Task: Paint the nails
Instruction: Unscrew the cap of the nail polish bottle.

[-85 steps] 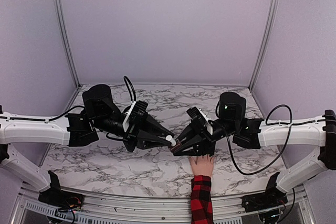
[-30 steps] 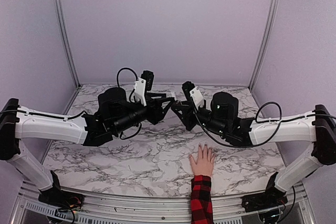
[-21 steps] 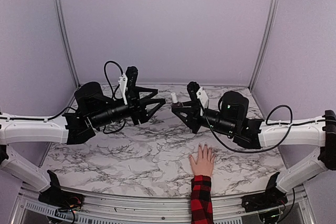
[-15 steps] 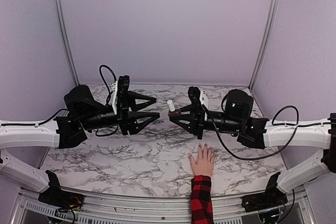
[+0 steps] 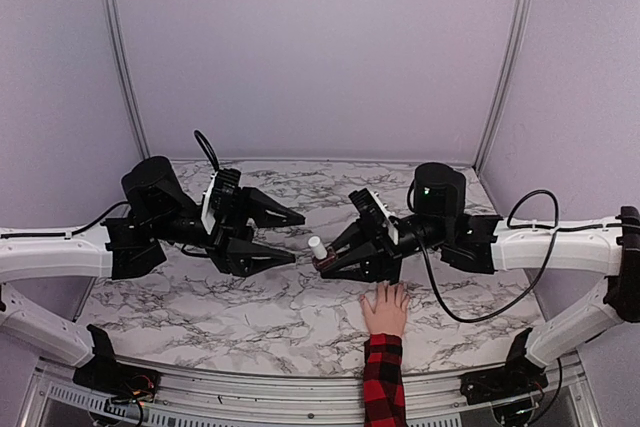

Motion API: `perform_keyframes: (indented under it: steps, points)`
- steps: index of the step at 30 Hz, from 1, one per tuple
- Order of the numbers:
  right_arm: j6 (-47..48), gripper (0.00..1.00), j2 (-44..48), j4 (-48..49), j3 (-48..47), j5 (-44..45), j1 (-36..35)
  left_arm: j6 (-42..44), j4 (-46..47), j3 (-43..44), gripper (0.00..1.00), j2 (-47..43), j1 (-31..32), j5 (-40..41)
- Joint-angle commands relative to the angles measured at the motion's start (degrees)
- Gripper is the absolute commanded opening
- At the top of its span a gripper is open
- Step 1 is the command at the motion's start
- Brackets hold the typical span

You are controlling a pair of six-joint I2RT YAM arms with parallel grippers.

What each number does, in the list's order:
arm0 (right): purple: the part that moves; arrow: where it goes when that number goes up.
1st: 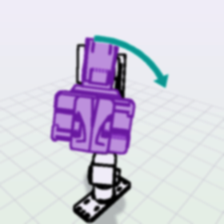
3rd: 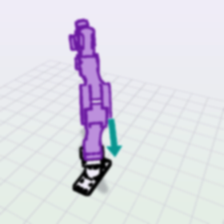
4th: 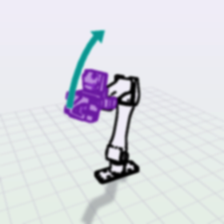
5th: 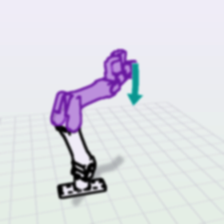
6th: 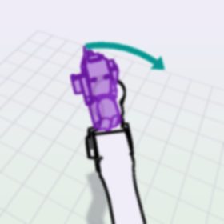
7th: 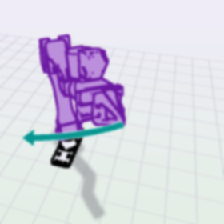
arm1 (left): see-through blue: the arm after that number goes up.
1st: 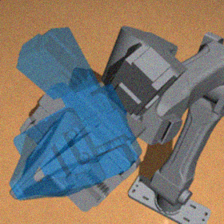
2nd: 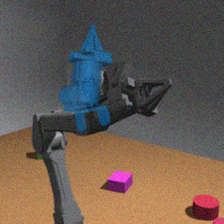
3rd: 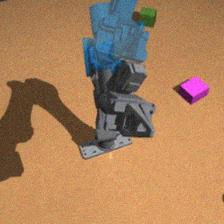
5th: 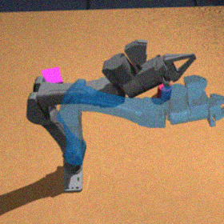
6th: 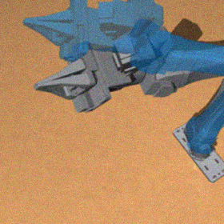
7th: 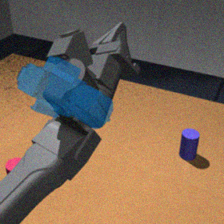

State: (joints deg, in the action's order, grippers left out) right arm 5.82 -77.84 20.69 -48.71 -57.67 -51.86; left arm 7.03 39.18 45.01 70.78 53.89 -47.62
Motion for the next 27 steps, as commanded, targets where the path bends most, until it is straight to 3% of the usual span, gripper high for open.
perform_keyframes:
  steps: [1,20,27]
  points:
    - [-1.5,0.0,-1.3,0.0,-2.9,-6.3,-0.2,1.7,-0.3,3.4,0.56,2.0,0.9,-4.3]
    - [-4.5,0.0,-4.2,3.4,-3.9,-10.0,-0.5,3.2,-0.6,6.7,0.42,7.3,3.1,-6.2]
    - [-6.9,0.0,-4.5,6.1,-3.8,-11.1,-0.5,3.8,-1.8,6.3,0.32,6.9,3.1,-5.9]
